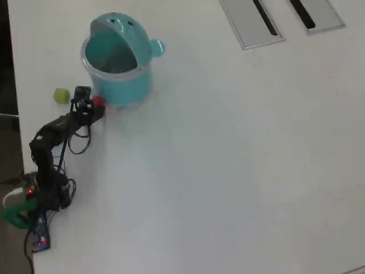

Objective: Grasp RGB lego blocks and put them in the bin one by one.

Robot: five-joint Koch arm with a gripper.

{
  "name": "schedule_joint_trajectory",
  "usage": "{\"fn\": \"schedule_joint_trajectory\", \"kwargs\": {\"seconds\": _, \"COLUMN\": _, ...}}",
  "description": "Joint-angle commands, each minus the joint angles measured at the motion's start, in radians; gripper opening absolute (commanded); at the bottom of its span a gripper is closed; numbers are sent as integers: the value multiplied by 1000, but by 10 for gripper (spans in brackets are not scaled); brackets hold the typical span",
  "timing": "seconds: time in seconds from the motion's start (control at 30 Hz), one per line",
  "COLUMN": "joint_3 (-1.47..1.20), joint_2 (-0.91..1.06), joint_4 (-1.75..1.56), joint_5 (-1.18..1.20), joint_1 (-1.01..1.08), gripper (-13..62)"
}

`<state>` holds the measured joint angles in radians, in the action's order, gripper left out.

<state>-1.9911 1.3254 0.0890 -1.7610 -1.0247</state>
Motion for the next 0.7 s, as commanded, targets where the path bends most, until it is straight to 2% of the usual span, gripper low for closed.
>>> {"fn": "schedule_joint_trajectory", "kwargs": {"seconds": 0.0, "joint_3": 101, "joint_2": 35, "joint_4": 12, "joint_5": 2, "joint_1": -18, "gripper": 301}}
{"fn": "schedule_joint_trajectory", "kwargs": {"seconds": 0.43, "joint_3": 109, "joint_2": -89, "joint_4": -61, "joint_5": 0, "joint_1": -21, "gripper": 298}}
{"fn": "schedule_joint_trajectory", "kwargs": {"seconds": 0.67, "joint_3": 147, "joint_2": -78, "joint_4": -52, "joint_5": 5, "joint_1": -26, "gripper": 297}}
